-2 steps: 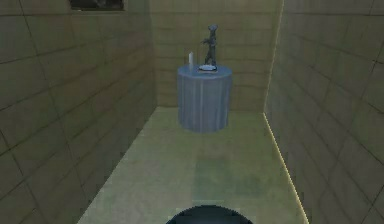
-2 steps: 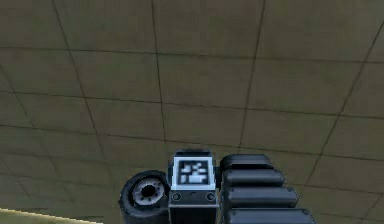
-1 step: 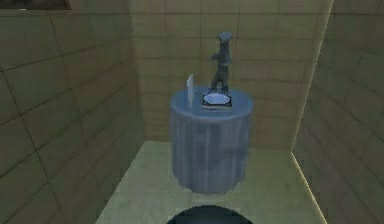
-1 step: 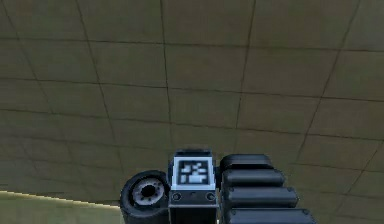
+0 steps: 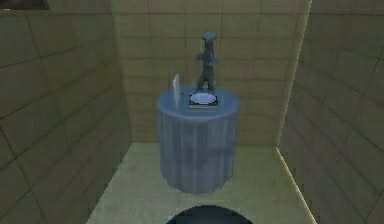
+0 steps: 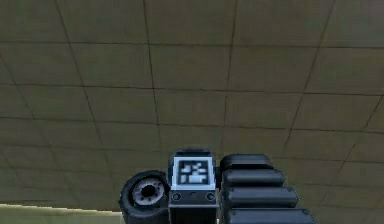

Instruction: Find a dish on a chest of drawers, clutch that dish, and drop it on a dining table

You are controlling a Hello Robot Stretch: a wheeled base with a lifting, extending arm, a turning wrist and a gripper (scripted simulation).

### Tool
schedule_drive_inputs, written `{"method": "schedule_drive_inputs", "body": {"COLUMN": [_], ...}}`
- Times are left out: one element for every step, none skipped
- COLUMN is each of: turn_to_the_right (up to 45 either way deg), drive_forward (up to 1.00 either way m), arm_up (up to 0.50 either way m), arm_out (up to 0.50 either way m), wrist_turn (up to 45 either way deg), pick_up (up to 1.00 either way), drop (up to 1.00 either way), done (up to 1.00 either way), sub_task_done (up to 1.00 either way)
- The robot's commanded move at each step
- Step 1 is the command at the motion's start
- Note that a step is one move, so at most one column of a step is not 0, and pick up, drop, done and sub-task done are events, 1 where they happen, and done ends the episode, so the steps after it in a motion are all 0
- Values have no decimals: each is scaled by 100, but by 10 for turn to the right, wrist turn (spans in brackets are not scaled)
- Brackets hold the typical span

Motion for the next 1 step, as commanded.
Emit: {"method": "schedule_drive_inputs", "body": {"turn_to_the_right": [0], "drive_forward": [85], "arm_up": [0], "arm_out": [0], "wrist_turn": [0], "pick_up": [0], "drop": [0], "done": [0], "sub_task_done": [0]}}
